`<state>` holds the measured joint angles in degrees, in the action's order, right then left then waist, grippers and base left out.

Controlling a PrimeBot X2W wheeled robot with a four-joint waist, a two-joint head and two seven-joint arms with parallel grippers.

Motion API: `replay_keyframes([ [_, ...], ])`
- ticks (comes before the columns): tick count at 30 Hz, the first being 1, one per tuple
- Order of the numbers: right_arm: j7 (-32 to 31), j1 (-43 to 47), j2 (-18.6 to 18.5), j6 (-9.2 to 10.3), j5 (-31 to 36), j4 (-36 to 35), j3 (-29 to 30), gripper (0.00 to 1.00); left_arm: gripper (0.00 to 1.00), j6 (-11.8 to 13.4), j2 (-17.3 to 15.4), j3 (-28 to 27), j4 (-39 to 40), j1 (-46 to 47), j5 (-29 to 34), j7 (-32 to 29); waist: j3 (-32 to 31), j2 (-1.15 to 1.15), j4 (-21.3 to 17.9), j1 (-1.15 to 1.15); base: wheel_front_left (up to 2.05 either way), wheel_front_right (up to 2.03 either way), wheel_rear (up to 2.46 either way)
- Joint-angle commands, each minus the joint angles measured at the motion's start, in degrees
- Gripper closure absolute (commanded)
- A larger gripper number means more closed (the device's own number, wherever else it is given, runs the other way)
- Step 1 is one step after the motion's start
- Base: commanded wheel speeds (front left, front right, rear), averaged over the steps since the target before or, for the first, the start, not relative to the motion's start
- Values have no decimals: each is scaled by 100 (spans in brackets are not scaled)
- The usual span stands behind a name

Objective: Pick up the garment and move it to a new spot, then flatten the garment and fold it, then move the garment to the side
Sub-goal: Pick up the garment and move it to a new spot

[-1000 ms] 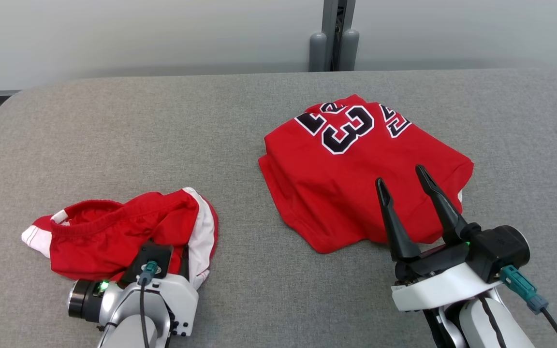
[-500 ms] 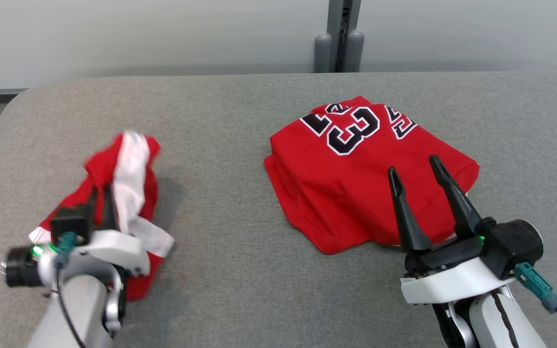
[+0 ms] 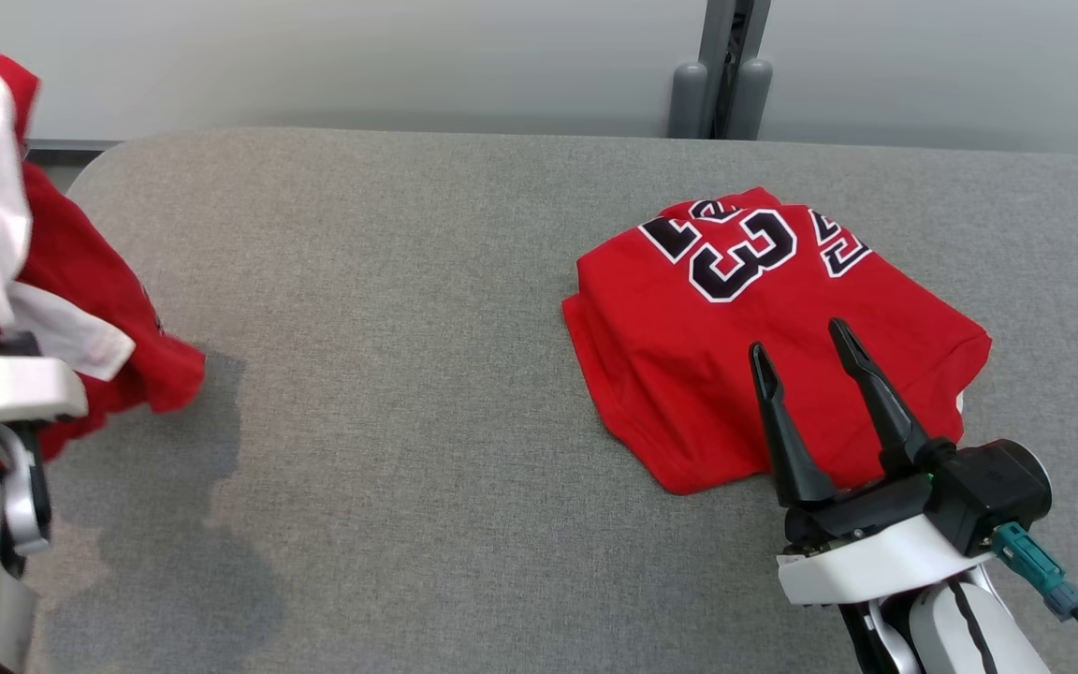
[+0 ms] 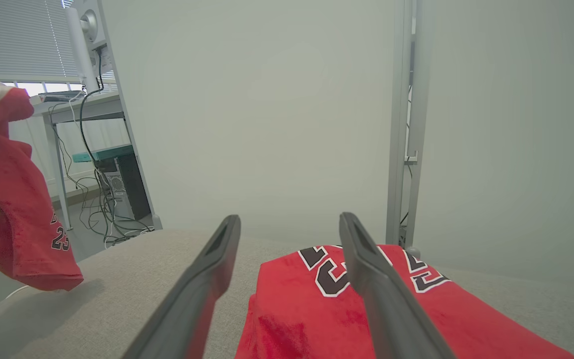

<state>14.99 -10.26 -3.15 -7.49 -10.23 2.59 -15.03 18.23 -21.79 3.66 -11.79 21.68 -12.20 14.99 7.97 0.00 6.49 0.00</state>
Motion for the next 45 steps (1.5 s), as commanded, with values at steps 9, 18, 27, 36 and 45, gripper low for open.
replay_keyframes([
  [9,36,-116,-103,-1,-14,-55,-19,0,100,-64,-310,-296,-610,453,-182,-39,236,0,-38,0,0,0,0],
  [18,36,-286,-147,-1,-1,-104,-40,0,100,-236,99,-328,-2398,645,-602,-8,461,0,-203,0,0,0,0],
  [27,36,-355,-187,-1,-2,-111,-66,0,100,-472,384,-483,-4130,946,-955,14,550,0,-351,0,0,0,0],
  [36,36,-316,-175,-1,-24,-74,-77,0,0,-433,279,-691,-4226,986,-842,19,455,0,-404,0,0,0,0],
  [45,36,-202,-138,-1,-56,-1,-40,0,0,-336,435,-996,-2343,421,-352,20,125,0,-427,0,0,0,0],
])
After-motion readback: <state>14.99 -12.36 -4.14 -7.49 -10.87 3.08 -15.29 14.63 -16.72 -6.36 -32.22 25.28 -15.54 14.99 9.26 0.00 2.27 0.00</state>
